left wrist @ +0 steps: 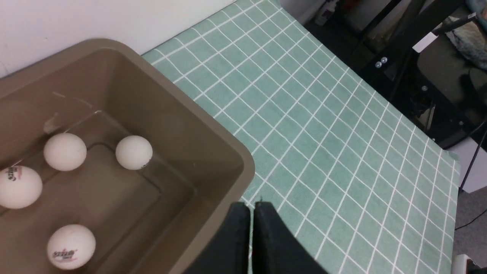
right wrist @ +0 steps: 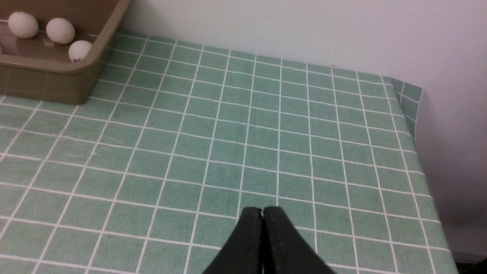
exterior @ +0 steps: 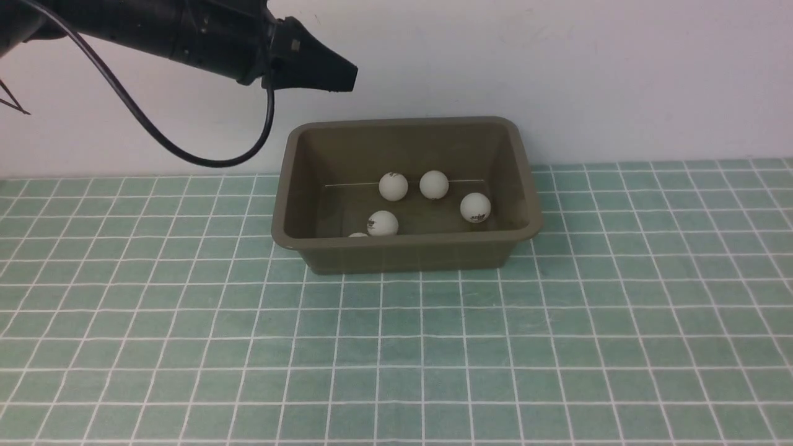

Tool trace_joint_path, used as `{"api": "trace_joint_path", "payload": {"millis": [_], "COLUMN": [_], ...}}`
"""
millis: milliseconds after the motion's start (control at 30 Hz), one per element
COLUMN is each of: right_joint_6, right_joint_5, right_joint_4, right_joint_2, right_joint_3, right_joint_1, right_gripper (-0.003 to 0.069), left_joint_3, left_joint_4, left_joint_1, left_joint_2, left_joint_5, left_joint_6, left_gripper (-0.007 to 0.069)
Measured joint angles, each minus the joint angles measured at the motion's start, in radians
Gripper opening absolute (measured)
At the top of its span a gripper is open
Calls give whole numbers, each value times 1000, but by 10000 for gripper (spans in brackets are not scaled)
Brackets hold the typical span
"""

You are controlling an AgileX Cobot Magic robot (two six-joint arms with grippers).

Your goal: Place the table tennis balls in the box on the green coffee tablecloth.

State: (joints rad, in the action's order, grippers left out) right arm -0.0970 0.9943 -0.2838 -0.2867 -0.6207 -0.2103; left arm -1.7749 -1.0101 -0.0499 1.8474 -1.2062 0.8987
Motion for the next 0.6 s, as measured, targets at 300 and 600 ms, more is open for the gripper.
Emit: {"api": "trace_joint_path", "payload": {"millis": [300,600], "right_joint_6": [0,0], "right_joint_5": [0,0], "right_joint_4": [3,3], "right_joint_2": [0,0], "right_joint_3": [0,0], "right_joint_1": [0,0], "right_gripper": [-18,-18], "left_joint_3": [29,231], "left_joint_4": [279,523], "left_joint_1": [-30,-31], "left_joint_2": [-250,-575], "left_joint_5": [165,481], "left_joint_6": [4,-40], "left_gripper": [-4,-4]}}
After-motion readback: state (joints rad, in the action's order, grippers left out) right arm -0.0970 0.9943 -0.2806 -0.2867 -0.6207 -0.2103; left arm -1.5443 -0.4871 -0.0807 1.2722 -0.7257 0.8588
